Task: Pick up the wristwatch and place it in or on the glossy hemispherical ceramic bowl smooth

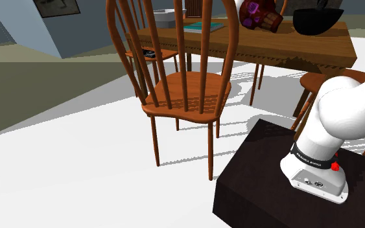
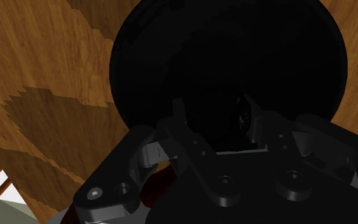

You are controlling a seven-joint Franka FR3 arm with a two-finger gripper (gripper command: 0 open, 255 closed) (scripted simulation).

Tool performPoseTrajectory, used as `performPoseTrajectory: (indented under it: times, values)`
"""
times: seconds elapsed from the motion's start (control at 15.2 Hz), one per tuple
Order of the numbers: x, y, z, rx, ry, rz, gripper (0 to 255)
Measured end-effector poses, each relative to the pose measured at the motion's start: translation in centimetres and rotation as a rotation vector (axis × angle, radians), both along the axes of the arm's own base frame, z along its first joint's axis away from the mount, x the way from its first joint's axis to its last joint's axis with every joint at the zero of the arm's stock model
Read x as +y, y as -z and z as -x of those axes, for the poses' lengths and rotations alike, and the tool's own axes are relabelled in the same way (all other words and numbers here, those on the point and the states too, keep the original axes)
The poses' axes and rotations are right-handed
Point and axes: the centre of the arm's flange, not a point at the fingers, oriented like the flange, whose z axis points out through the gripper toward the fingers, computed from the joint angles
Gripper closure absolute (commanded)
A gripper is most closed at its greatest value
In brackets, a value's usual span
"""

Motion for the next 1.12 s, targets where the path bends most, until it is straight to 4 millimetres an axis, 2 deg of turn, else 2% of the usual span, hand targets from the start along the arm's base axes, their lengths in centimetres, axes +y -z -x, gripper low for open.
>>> performPoseTrajectory:
  times: [0.4,0.73,1.12]
  values:
    - [0.0,0.0,0.0,0.000,0.000,0.000,0]
    - [0.8,-4.3,0.9,-0.001,0.000,0.001,0]
    - [1.0,-4.8,1.0,0.000,0.000,0.000,0]
